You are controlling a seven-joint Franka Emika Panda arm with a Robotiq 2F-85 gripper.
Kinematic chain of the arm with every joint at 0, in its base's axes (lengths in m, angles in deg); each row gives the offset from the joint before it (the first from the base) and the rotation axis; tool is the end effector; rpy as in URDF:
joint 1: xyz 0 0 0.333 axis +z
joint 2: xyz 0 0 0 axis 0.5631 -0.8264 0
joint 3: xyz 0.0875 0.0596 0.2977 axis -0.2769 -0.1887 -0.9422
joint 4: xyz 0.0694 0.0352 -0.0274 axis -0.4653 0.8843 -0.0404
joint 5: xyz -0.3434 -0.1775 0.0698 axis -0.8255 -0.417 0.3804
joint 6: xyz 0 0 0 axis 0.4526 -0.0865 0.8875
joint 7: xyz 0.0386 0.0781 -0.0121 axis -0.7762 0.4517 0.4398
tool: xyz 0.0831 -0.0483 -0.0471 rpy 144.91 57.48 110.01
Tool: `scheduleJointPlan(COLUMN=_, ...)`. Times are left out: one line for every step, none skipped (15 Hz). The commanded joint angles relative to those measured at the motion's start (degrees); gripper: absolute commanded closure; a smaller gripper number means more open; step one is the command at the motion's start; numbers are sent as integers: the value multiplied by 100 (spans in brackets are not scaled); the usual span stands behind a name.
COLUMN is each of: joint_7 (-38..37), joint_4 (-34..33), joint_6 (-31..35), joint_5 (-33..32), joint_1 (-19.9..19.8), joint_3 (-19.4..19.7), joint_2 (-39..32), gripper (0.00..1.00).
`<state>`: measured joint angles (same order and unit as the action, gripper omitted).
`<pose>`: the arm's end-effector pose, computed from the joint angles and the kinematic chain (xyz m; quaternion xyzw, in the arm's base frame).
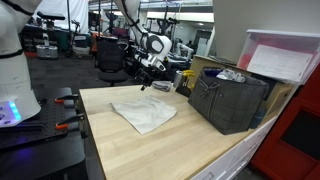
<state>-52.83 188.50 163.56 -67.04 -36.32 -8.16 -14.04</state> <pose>0.6123 -0.0046 0.2042 -0.9780 -0.0432 0.1974 0.0519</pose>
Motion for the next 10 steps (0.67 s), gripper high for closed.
scheduleJointPlan(joint_7=128, joint_4=-1018, joint_6=173, joint_5=-231, joint_1=93, joint_3=-38, joint_2=-669, gripper=0)
scheduleJointPlan(joint_7=135, joint_4=-1265, joint_6=224, joint_5=-296, joint_1=114, joint_3=-33, joint_2=-806, gripper=0)
scheduleJointPlan(joint_7=140, joint_4=-1493, joint_6=229, joint_5=-403, joint_1=142, joint_3=-6, joint_2=-906, gripper=0)
scheduleJointPlan(joint_7=142, joint_4=-1691, joint_6=198, joint_5=-527, joint_1=174, joint_3=24, joint_2=-980, gripper=0)
scheduleJointPlan(joint_7=128, joint_4=-1836, joint_6=155, joint_5=-713, joint_1=221, joint_3=75, joint_2=-996, gripper=0)
scheduleJointPlan(joint_7=148, joint_4=-1922, joint_6=188, joint_5=-853, joint_1=236, joint_3=93, joint_2=-1002, gripper=0)
scheduleJointPlan(joint_7=170, joint_4=-1933, joint_6=247, joint_5=-971, joint_1=233, joint_3=103, joint_2=-948, gripper=0)
scheduleJointPlan(joint_7=204, joint_4=-1926, joint_6=285, joint_5=-1080, joint_1=227, joint_3=112, joint_2=-902, gripper=0)
scheduleJointPlan(joint_7=292, joint_4=-1910, joint_6=353, joint_5=-1133, joint_1=188, joint_3=86, joint_2=-881, gripper=0)
scheduleJointPlan(joint_7=329, joint_4=-1930, joint_6=381, joint_5=-1174, joint_1=169, joint_3=75, joint_2=-897, gripper=0)
